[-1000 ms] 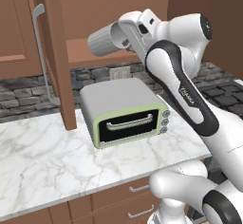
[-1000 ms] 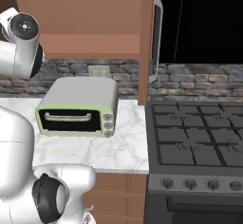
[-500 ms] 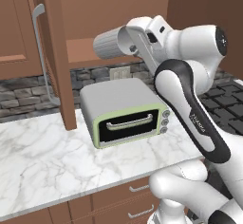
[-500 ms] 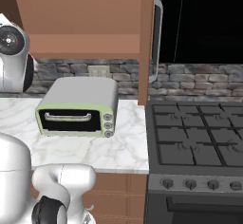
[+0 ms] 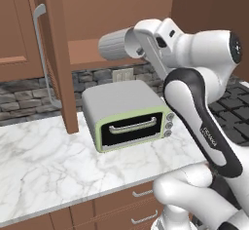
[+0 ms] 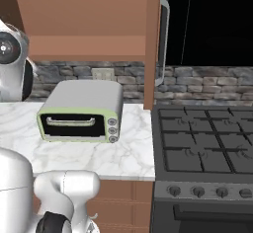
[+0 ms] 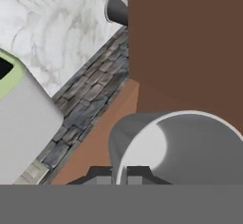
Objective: There is a bowl on the dining counter. Grab a lemon wedge from the fridge and place it in the bowl. Then get the liquor bottle and glass cup from the cabinet and place them next to the bowl.
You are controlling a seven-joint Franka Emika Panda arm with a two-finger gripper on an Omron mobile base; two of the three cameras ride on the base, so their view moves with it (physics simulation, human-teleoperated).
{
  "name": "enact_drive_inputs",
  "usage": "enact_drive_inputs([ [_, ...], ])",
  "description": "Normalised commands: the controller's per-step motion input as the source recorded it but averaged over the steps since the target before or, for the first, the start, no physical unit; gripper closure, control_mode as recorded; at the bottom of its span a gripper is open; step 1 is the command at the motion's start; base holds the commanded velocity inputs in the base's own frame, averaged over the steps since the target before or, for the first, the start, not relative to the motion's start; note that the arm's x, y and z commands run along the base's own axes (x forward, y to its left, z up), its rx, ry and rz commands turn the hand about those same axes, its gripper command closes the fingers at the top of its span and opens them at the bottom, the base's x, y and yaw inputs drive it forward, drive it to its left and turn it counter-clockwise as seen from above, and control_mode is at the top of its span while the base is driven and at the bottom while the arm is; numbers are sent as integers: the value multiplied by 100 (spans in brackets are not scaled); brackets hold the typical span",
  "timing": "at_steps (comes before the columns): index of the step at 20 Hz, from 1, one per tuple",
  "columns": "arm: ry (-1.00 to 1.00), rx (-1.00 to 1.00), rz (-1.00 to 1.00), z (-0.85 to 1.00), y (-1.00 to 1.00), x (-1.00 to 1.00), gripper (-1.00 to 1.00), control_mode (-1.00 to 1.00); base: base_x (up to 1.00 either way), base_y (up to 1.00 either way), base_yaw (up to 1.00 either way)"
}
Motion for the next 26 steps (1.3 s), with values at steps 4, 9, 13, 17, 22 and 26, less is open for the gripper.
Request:
enact_drive_inputs([
  [4, -4, 4, -11, 0, -36, -62, 100, -100, 0, 0, 0],
  [9, 1, 1, -14, 3, -26, -48, 100, -100, 0, 0, 0],
  [13, 9, 1, -7, 7, -41, -26, 100, -100, 0, 0, 0],
  [17, 12, 5, 0, 10, -66, -7, 100, -100, 0, 0, 0],
  [22, 5, 8, 0, 2, -65, -23, 100, -100, 0, 0, 0],
  [26, 0, 4, 0, -1, -32, -50, 100, -100, 0, 0, 0],
])
